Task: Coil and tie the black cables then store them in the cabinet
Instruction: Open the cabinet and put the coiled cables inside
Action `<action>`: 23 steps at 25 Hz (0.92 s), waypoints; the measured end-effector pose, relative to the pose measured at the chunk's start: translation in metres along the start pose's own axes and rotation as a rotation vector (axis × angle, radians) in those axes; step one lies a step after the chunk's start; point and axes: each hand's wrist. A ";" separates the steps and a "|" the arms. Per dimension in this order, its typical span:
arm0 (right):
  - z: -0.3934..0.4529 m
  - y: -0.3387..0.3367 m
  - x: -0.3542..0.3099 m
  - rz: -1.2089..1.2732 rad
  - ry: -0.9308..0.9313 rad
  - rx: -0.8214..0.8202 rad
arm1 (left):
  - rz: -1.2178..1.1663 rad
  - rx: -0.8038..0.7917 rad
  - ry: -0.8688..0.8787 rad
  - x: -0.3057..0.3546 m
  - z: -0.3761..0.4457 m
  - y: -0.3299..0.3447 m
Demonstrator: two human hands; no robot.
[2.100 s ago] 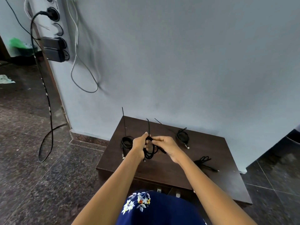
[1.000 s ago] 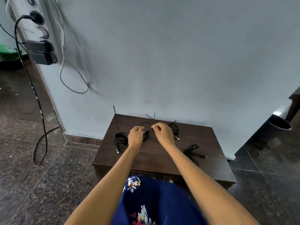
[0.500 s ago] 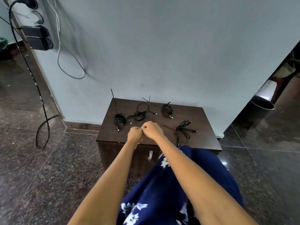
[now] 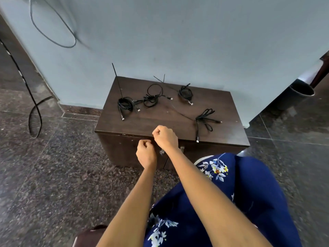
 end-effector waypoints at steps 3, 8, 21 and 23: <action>-0.013 0.008 0.005 -0.010 0.017 0.049 | -0.047 -0.153 -0.202 -0.018 0.011 0.010; -0.011 0.014 0.023 0.072 0.207 -0.115 | -0.130 -0.458 -0.250 -0.030 0.015 0.035; -0.061 0.044 0.010 -0.060 -0.071 -0.252 | 0.296 -0.697 -0.308 -0.053 -0.035 -0.076; -0.069 0.051 0.002 0.094 -0.072 -0.458 | 0.374 -0.732 -0.341 -0.058 -0.046 -0.107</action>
Point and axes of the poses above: each hand's wrist, its own z-axis towards the middle knuckle, its own y-axis out of the palm, x = y × z, and after that the axes turned 15 degrees about -x, right-handed
